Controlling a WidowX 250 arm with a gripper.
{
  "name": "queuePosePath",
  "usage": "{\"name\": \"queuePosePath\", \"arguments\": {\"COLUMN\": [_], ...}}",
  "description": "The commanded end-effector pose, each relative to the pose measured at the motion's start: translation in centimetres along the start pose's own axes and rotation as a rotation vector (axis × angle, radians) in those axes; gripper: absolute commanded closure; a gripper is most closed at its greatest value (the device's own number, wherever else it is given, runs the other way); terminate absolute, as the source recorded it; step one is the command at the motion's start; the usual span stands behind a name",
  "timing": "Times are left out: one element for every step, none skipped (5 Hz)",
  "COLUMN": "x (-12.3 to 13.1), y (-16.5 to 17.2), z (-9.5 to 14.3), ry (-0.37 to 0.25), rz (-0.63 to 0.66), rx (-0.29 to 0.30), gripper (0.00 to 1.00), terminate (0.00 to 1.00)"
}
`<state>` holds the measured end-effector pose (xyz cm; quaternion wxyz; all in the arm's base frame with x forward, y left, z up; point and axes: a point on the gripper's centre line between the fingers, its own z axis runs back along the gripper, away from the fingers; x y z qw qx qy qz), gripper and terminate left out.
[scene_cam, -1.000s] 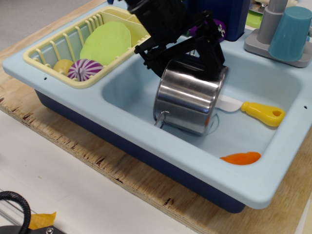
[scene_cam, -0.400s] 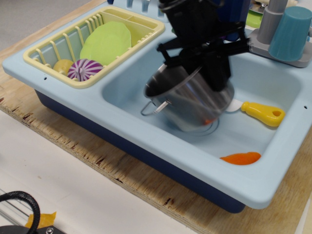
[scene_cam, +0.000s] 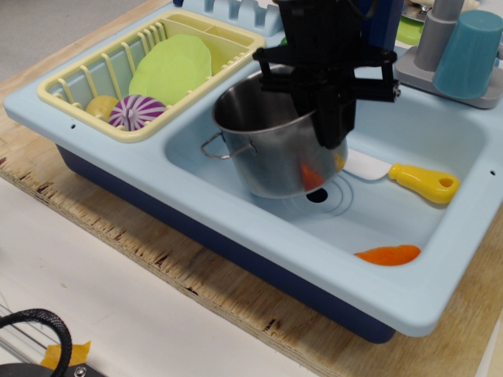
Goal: Flip pot upright which is in sink
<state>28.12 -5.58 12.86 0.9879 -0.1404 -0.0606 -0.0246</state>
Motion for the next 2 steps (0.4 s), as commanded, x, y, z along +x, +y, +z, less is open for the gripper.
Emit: {"name": "queuePosePath", "arguments": {"x": [0.57,0.57], "y": [-0.27,-0.27], "z": [0.78,0.78], "ry": [-0.040,-0.040], "rz": [-0.013,-0.013], "rx": [-0.021,-0.021], "gripper": [0.00,0.00], "terminate": [0.00,1.00]}}
